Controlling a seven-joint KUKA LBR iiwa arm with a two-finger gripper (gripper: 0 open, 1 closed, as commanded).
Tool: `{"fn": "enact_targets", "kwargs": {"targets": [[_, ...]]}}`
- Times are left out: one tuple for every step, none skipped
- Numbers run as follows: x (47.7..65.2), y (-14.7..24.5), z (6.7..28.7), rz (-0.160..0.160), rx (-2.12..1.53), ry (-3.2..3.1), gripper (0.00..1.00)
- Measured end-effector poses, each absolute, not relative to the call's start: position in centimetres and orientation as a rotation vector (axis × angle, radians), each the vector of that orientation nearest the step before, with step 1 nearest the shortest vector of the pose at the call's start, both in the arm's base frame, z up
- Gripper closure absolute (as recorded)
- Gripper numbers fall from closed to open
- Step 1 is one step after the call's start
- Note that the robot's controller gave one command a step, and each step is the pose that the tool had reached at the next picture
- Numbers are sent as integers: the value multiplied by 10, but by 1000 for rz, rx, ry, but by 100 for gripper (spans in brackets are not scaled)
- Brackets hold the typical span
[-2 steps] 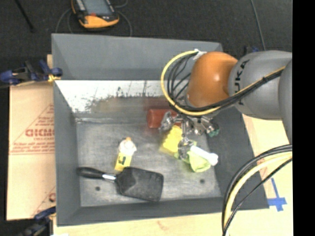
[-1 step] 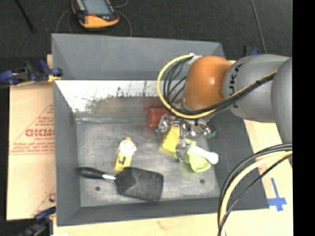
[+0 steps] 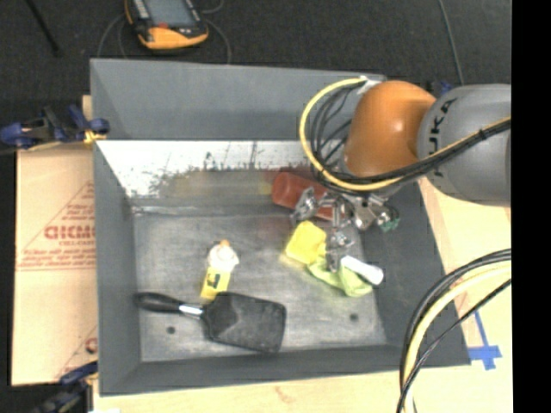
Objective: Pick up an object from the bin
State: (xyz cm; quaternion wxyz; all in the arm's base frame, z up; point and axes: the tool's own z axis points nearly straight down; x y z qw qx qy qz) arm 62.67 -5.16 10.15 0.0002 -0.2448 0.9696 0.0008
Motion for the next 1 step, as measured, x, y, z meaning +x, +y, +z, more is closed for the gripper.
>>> {"fn": "enact_targets", "kwargs": {"targets": [[644,-23,82,-6,-746,3057,100]]}}
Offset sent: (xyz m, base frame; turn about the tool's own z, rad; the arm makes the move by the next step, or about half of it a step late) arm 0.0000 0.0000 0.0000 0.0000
